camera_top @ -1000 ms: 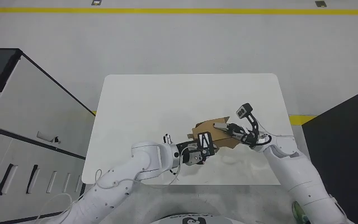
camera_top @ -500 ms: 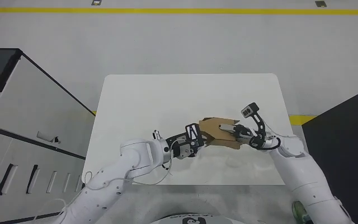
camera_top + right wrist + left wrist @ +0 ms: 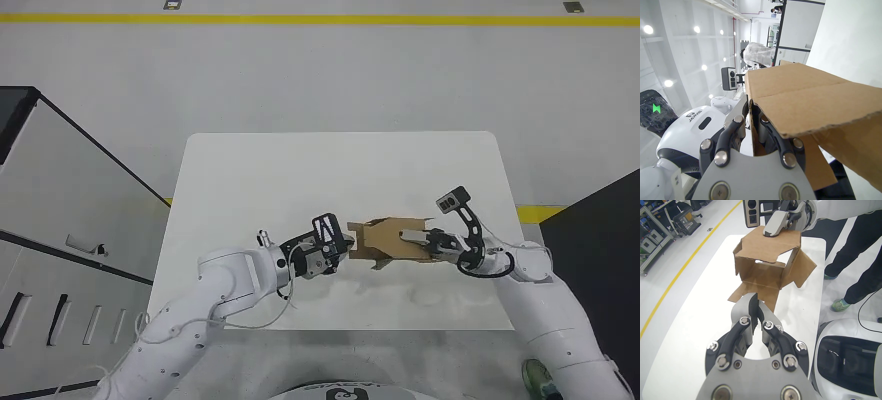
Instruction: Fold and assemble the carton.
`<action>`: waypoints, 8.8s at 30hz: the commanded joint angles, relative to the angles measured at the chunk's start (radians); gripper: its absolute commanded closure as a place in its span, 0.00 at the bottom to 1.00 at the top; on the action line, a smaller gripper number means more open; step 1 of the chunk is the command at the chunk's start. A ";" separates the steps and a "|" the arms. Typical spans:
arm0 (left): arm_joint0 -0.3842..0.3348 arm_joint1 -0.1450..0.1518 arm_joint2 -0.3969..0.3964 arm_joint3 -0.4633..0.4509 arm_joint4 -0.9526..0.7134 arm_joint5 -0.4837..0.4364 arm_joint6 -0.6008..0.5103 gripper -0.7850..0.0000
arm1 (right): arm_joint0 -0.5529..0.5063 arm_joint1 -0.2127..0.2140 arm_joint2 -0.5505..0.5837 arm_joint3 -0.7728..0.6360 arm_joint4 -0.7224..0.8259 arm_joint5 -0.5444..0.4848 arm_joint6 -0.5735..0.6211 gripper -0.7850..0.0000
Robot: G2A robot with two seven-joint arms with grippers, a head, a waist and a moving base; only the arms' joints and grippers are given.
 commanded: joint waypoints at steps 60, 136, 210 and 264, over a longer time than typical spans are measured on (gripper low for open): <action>-0.031 0.000 0.043 0.020 -0.010 -0.005 0.050 1.00 | 0.009 0.040 -0.088 -0.096 -0.169 0.026 0.109 1.00; -0.025 0.012 -0.027 0.003 -0.005 0.026 0.082 1.00 | 0.057 0.118 -0.182 -0.078 -0.082 -0.034 0.049 1.00; 0.137 0.050 -0.200 -0.087 -0.053 -0.082 0.292 1.00 | 0.248 0.196 -0.354 -0.098 0.459 0.124 0.190 1.00; -0.026 0.031 0.004 -0.045 -0.060 -0.167 0.265 1.00 | 0.347 0.196 -0.502 0.002 0.496 0.108 0.190 1.00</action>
